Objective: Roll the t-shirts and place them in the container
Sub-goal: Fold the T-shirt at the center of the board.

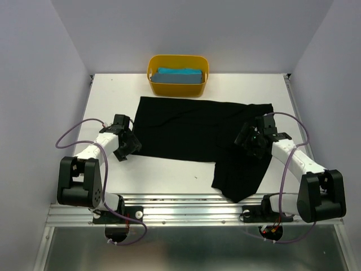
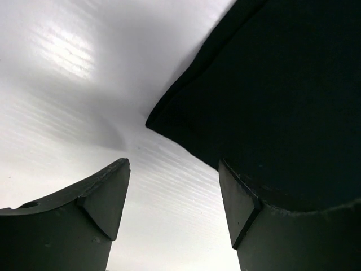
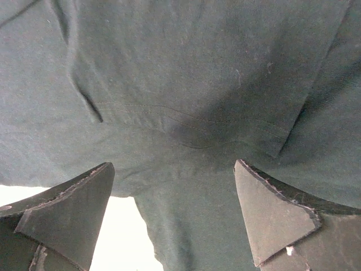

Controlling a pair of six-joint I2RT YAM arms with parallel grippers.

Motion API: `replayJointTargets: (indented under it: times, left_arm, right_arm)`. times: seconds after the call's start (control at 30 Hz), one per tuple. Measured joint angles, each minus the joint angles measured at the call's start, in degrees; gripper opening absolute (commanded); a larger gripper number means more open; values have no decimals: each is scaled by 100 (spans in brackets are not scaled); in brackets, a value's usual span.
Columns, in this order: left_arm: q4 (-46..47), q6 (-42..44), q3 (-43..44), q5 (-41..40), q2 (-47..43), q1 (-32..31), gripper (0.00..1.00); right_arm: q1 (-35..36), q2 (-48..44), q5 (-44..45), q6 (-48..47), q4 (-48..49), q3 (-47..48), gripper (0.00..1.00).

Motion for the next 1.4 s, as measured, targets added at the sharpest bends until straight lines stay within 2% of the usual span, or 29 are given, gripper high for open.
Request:
replayJointTargets:
  times: [0.13, 0.2, 0.3, 0.33, 0.63, 0.87, 1.17, 1.4]
  left_arm:
    - [92, -140, -125, 81, 72, 0, 68]
    - [256, -175, -125, 133, 166, 0, 53]
    - [483, -170, -125, 192, 393, 0, 10]
    - [540, -153, -107, 214, 426, 4, 0]
    - [863, -39, -59, 350, 555, 15, 0]
    - [857, 52, -37, 258, 553, 15, 0]
    - [852, 179, 4, 149, 492, 15, 0]
    - [737, 238, 28, 107, 254, 15, 0]
  right_arm:
    - [0, -39, 105, -15, -186, 203, 100]
    - [0, -68, 114, -15, -361, 297, 100]
    - [35, -125, 103, -15, -717, 398, 100]
    - [48, -162, 107, -15, -850, 407, 100]
    - [413, -743, 422, 175, -2253, 535, 99]
    - [651, -1285, 855, 627, -2710, 538, 99]
    - [785, -636, 1108, 756, -2688, 859, 100]
    - [850, -195, 1073, 675, -3021, 1360, 100]
